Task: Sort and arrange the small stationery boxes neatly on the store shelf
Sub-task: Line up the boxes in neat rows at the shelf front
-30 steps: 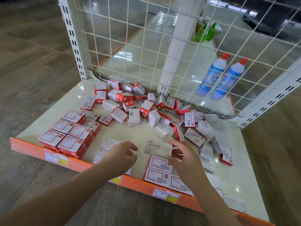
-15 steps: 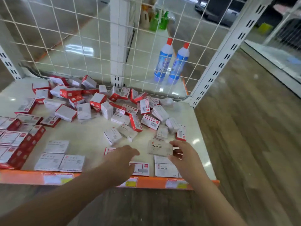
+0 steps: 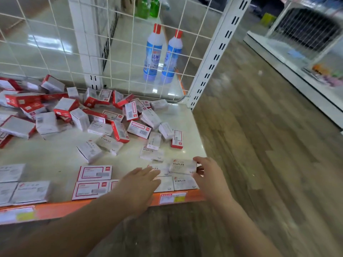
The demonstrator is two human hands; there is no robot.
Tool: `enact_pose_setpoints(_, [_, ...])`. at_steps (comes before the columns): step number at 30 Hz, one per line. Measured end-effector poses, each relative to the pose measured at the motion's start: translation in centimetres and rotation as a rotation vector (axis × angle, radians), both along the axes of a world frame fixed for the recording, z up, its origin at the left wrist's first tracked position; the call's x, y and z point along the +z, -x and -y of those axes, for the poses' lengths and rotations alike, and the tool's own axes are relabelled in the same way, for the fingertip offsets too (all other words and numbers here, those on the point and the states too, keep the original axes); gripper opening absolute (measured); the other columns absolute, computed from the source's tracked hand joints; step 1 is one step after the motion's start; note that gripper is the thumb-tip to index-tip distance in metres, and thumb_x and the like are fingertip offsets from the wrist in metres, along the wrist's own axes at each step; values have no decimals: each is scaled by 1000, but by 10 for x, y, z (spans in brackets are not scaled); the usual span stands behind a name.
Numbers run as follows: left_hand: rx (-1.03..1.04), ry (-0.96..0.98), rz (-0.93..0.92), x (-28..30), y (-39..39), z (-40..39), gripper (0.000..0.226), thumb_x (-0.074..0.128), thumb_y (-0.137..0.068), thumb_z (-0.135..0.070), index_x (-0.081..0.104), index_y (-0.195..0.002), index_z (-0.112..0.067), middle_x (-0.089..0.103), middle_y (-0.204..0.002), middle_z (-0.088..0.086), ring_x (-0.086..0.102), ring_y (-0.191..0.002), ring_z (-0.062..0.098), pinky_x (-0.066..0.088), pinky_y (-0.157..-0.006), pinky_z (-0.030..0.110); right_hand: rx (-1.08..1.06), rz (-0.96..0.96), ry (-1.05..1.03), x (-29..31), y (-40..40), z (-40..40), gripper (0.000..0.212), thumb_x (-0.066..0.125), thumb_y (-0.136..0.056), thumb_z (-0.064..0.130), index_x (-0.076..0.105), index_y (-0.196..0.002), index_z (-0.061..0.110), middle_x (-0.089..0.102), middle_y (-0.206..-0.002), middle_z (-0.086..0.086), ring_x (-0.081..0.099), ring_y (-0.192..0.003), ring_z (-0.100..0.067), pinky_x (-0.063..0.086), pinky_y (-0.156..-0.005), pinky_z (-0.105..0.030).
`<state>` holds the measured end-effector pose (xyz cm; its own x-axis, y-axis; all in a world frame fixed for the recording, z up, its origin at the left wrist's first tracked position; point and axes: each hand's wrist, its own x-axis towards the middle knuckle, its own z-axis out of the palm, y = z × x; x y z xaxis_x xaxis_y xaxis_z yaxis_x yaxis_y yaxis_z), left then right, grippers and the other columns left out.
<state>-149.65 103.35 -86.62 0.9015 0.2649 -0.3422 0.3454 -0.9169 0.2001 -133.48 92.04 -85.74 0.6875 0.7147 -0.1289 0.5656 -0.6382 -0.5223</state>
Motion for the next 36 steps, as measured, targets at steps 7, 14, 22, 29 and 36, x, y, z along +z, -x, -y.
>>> enact_pose_setpoints(7, [72, 17, -28, -4, -9, -6, 53, 38, -97, -39, 20, -146, -32, 14, -156, -5, 10, -144, 20, 9, -116, 38, 66, 24, 53, -8, -10, 1, 46, 50, -87, -2, 49, -131, 13, 49, -125, 0, 54, -102, -15, 44, -93, -23])
enact_pose_setpoints(14, [139, 121, -13, 0, -14, -3, 51, 41, -97, -36, 26, -145, -30, 20, -154, -5, 23, -138, 18, 24, -113, 36, 61, -8, 114, -17, -18, -9, 48, 40, -87, -8, 50, -127, 17, 48, -127, 1, 52, -104, -14, 43, -89, -21])
enact_pose_setpoints(22, [143, 140, 0, -2, -12, -4, 54, 43, -96, -37, 21, -146, -36, 15, -155, -9, 15, -141, 17, 20, -114, 38, 52, 8, 175, -24, -14, -17, 37, 39, -96, 10, 46, -132, 16, 44, -133, 0, 50, -114, -15, 38, -86, -16])
enact_pose_setpoints(29, [123, 159, -5, -1, -11, -8, 54, 43, -95, -39, 21, -145, -38, 14, -155, -12, 13, -142, 15, 21, -114, 38, 78, -1, 162, -24, -14, -17, 37, 43, -95, 16, 47, -132, 15, 45, -131, 0, 50, -111, -13, 36, -82, -13])
enact_pose_setpoints(36, [104, 164, -29, 3, -9, -8, 55, 43, -96, -38, 20, -145, -39, 12, -155, -12, 10, -142, 15, 20, -114, 39, 91, -30, 149, -24, -13, -17, 37, 46, -95, 19, 48, -131, 17, 45, -129, 2, 50, -106, -10, 38, -76, -9])
